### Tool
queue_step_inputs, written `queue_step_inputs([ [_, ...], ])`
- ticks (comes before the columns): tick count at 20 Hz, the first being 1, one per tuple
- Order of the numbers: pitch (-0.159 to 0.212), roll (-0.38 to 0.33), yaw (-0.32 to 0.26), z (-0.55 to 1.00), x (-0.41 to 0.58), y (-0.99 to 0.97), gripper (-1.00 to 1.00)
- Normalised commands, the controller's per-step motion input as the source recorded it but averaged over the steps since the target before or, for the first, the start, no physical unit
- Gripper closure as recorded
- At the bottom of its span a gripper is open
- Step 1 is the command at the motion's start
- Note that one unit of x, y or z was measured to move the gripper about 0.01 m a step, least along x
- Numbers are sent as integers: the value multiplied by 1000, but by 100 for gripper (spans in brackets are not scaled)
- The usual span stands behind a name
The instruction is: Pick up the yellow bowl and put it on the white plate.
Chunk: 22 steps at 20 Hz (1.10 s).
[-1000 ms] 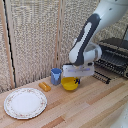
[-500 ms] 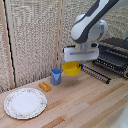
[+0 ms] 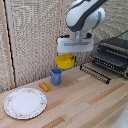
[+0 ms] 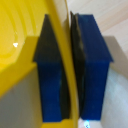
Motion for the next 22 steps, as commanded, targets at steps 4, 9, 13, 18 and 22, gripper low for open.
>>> queue_step_inputs([
  [4, 42, 0, 49, 13, 442, 872, 100],
  [9, 39, 0, 49, -2, 375, 922, 100],
  [13, 24, 0, 47, -23, 387, 917, 100],
  [18, 21, -10, 52, -238, 390, 907, 100],
  [22, -26, -16, 36, -471, 182, 598, 100],
])
